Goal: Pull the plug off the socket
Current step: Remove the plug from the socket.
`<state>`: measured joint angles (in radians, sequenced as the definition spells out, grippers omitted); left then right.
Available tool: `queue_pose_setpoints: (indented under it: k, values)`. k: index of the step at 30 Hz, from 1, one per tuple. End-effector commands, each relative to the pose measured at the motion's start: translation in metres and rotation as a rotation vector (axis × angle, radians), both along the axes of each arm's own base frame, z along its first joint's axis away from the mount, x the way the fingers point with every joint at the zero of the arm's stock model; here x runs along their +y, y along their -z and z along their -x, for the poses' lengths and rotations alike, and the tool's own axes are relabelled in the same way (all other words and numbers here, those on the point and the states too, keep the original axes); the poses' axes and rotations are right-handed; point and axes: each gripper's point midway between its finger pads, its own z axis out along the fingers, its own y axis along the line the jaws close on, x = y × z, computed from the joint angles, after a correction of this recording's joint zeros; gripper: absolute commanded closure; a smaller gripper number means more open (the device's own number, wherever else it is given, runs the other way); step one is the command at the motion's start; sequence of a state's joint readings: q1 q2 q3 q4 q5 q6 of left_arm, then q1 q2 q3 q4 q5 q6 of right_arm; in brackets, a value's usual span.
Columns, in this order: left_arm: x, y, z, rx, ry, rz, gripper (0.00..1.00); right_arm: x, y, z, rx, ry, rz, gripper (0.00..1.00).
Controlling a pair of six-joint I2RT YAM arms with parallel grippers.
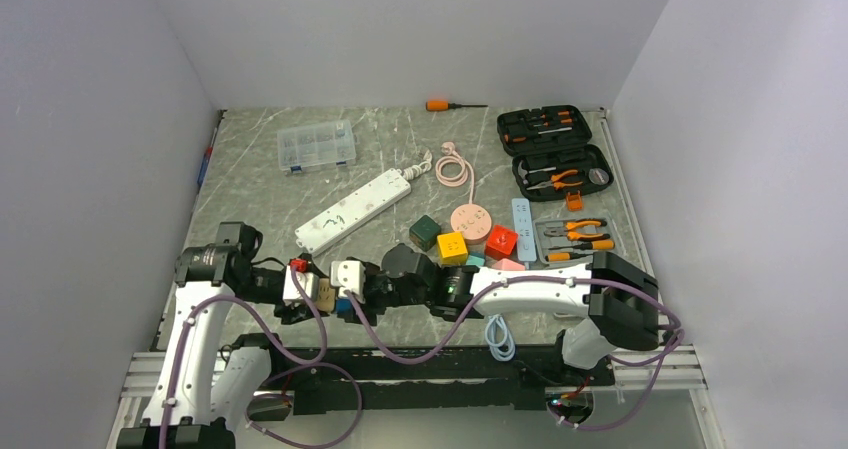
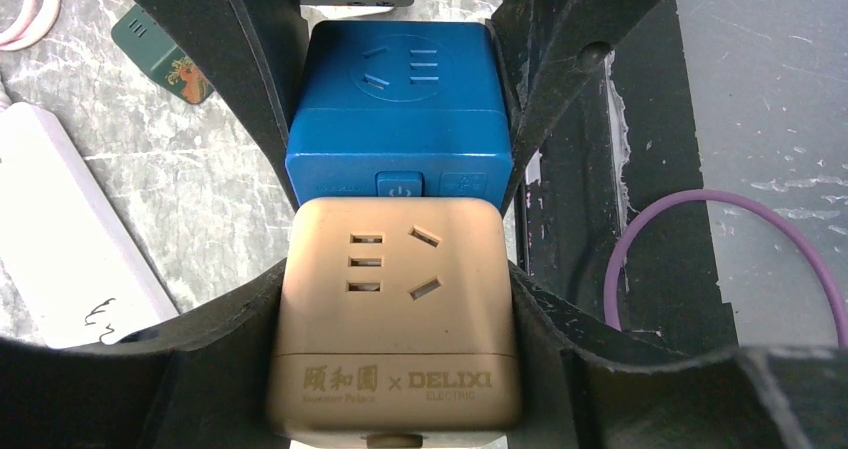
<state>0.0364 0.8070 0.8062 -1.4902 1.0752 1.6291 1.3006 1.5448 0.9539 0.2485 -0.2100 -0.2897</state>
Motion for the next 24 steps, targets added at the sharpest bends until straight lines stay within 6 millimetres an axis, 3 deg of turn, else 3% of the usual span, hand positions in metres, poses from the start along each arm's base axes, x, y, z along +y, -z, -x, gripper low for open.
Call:
queue_pose_setpoints:
  k: [1, 7, 16, 24]
  values:
    - [-0.005, -0.022, -0.009, -0.084, 0.011, 0.039, 1.0, 0.009, -0.039, 0.008, -0.032, -0.052, -0.102, 1.0]
    - [0.002, -0.015, -0.015, -0.126, 0.001, -0.018, 1.0, -0.011, -0.03, 0.009, -0.002, -0.028, -0.058, 1.0]
    - [0.011, -0.015, -0.031, -0.185, -0.04, -0.081, 1.0, -0.052, 0.002, 0.017, 0.06, 0.022, 0.026, 1.0]
    - [0.014, -0.009, -0.031, -0.155, -0.039, -0.1, 1.0, -0.077, 0.008, 0.019, 0.078, 0.062, 0.041, 1.0]
